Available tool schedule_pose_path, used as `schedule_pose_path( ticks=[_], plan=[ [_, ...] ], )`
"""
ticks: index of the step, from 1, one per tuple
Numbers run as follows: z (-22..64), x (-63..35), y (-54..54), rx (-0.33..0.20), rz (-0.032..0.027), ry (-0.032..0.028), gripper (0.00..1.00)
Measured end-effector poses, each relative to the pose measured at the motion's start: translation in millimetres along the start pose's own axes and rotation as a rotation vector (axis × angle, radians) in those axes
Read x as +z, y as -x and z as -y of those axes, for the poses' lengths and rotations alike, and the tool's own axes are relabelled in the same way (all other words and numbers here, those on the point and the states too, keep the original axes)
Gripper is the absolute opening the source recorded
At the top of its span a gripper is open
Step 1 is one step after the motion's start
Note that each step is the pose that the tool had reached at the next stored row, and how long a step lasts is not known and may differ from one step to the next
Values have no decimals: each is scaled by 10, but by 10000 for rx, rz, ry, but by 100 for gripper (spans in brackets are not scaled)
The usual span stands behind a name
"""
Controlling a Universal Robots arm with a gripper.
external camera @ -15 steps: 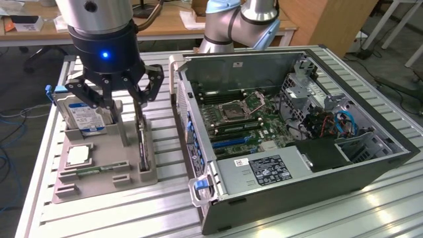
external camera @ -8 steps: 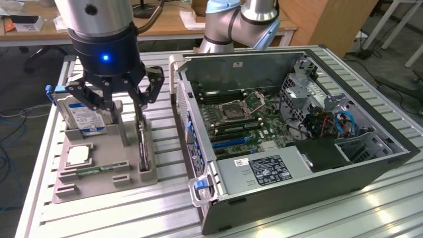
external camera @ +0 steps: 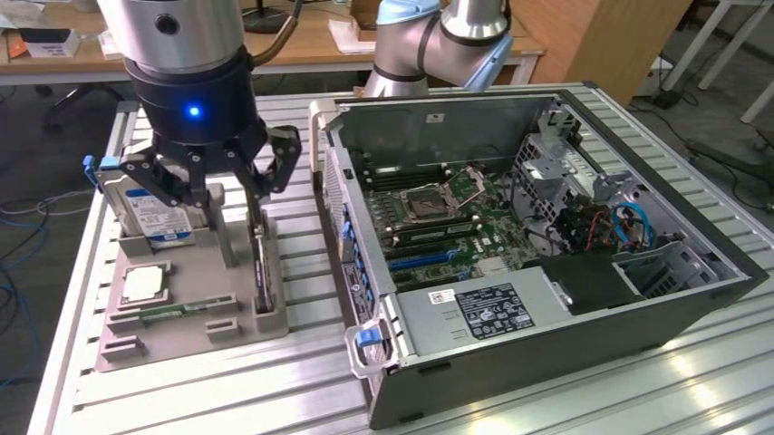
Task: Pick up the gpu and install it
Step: 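Pick up the gpu and move the gpu toward the slot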
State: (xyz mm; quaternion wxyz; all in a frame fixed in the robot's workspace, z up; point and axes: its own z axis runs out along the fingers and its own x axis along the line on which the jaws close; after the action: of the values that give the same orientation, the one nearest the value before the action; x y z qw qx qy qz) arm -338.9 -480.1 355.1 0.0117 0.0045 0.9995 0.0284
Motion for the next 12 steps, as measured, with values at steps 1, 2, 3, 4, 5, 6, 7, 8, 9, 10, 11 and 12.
schedule_pose_path(
  ticks=[1, 2, 3, 4, 5, 6, 7, 8, 9, 10, 11, 12],
  plan=[
    [7, 3, 0, -1, 0, 2, 47],
    [12, 5, 0, -3, 0, 2, 47],
    [17, 7, 0, -5, 0, 4, 47],
    [22, 8, 0, -7, -1, 4, 47],
    [28, 11, 0, -11, 0, 7, 47],
    [33, 13, 0, -14, -1, 9, 47],
    [38, 15, 0, -18, -1, 10, 47],
    [43, 17, 0, -21, -1, 11, 47],
    [48, 19, 0, -24, -2, 12, 47],
    [51, 21, 0, -27, -1, 13, 47],
    [56, 23, 0, -30, -1, 13, 47],
    [60, 24, 0, -33, -2, 12, 47]
  ],
)
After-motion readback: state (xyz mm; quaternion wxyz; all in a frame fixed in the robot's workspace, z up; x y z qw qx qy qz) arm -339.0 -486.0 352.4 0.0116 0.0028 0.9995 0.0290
